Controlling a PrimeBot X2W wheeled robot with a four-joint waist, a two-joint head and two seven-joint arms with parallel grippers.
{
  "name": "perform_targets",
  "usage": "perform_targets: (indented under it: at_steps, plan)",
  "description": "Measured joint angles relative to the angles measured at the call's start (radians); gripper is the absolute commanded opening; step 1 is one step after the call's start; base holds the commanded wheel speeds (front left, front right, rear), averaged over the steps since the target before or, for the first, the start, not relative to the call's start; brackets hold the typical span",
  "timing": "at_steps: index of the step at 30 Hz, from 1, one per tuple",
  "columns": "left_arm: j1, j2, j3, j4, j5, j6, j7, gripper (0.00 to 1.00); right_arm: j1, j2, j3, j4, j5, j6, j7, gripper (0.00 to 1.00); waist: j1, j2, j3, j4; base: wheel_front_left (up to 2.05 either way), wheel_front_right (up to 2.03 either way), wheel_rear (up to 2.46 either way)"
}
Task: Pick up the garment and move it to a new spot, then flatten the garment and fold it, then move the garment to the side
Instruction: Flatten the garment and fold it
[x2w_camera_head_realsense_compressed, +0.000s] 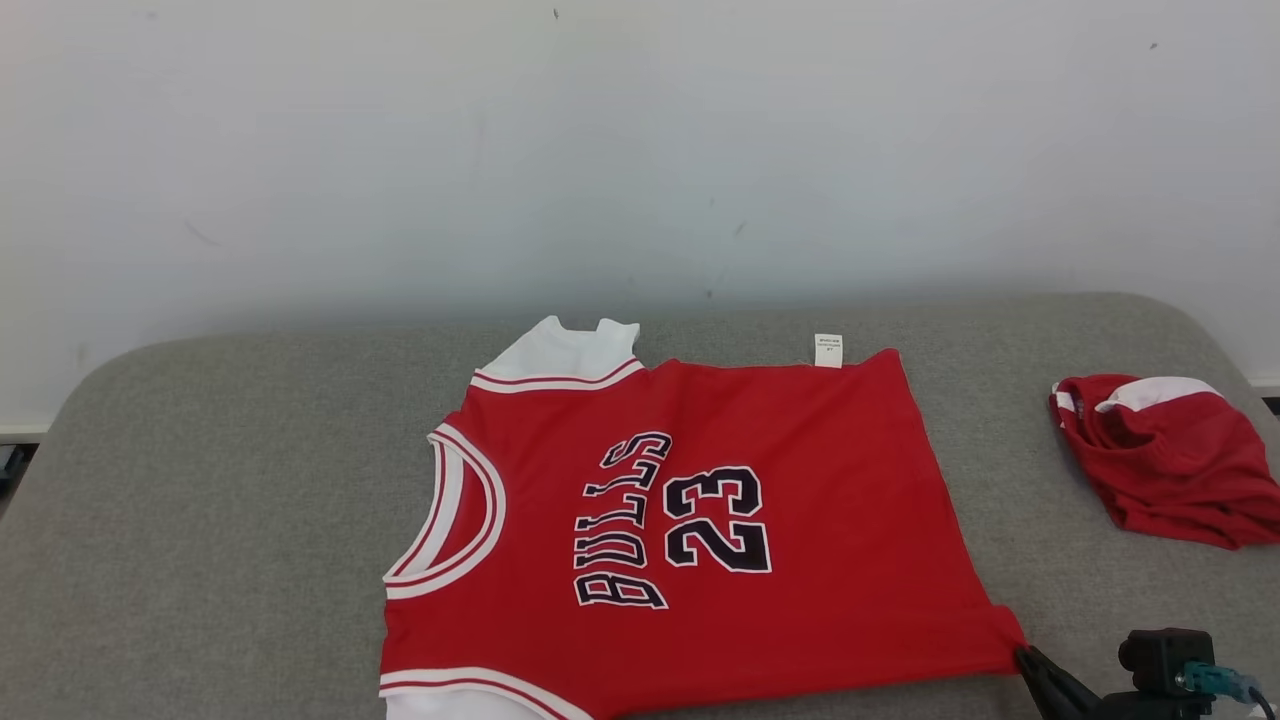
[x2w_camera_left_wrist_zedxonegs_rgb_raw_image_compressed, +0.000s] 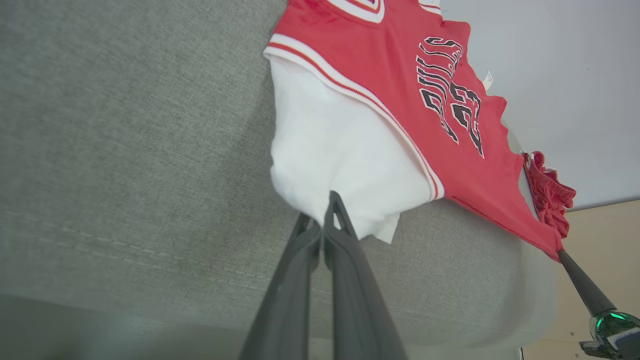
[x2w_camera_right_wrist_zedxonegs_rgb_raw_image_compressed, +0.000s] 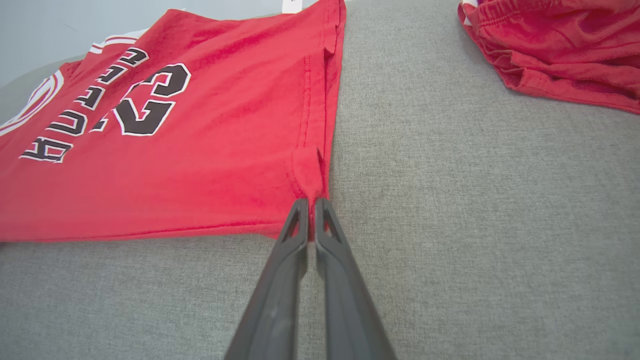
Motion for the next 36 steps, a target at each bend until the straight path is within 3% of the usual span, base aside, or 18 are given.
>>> perform_targets:
  at_steps: [9, 10, 11, 12, 13, 14, 24, 36]
  plan:
    - [-0.001, -0.008, -0.009, 0.020, 0.002, 0.009, 0.021, 0.00, -0.001, -0.003, 0.003, -0.003, -0.007, -0.017, 0.015, 0.00, 0.0000, 0.0000, 0.008, 0.006, 0.00, 0.00, 0.00]
    - [-0.001, -0.011, -0.011, 0.024, 0.002, 0.009, 0.023, 0.00, -0.001, -0.003, 0.003, -0.003, -0.007, -0.017, 0.017, 0.05, 0.0000, 0.0000, 0.008, 0.007, 0.00, 0.00, 0.00]
    - [-0.001, -0.014, -0.012, 0.026, 0.002, 0.011, 0.030, 0.00, -0.001, -0.003, 0.003, -0.003, -0.007, -0.018, 0.017, 0.88, 0.0000, 0.0000, 0.008, 0.008, 0.00, 0.00, 0.00]
    - [-0.001, -0.017, -0.012, 0.028, 0.002, 0.016, 0.030, 0.30, -0.001, -0.003, 0.001, -0.002, -0.007, -0.021, 0.017, 1.00, 0.0000, 0.0000, 0.008, 0.009, 0.00, 0.00, 0.00]
    - [-0.001, -0.018, -0.011, 0.027, 0.003, 0.016, 0.029, 0.85, -0.001, -0.003, 0.001, -0.002, -0.007, -0.025, 0.017, 1.00, 0.0000, 0.0000, 0.008, 0.010, 0.00, 0.00, 0.00]
    - [-0.001, -0.019, -0.007, 0.026, 0.005, 0.017, 0.026, 1.00, -0.001, -0.004, -0.001, -0.002, -0.006, -0.026, 0.017, 1.00, 0.0000, 0.0000, 0.008, 0.010, 0.00, 0.00, 0.00]
    - [0.001, -0.005, 0.060, -0.046, 0.015, 0.026, -0.042, 1.00, -0.002, 0.000, -0.038, -0.072, 0.022, -0.035, -0.007, 1.00, 0.0000, 0.0000, -0.001, 0.002, 0.00, 0.00, 0.00]
    - [-0.029, 0.040, 0.069, -0.088, 0.185, 0.035, -0.157, 1.00, -0.002, -0.018, -0.072, -0.173, -0.013, -0.083, -0.073, 1.00, 0.0000, 0.0000, -0.014, -0.025, 0.00, 0.00, 0.00]
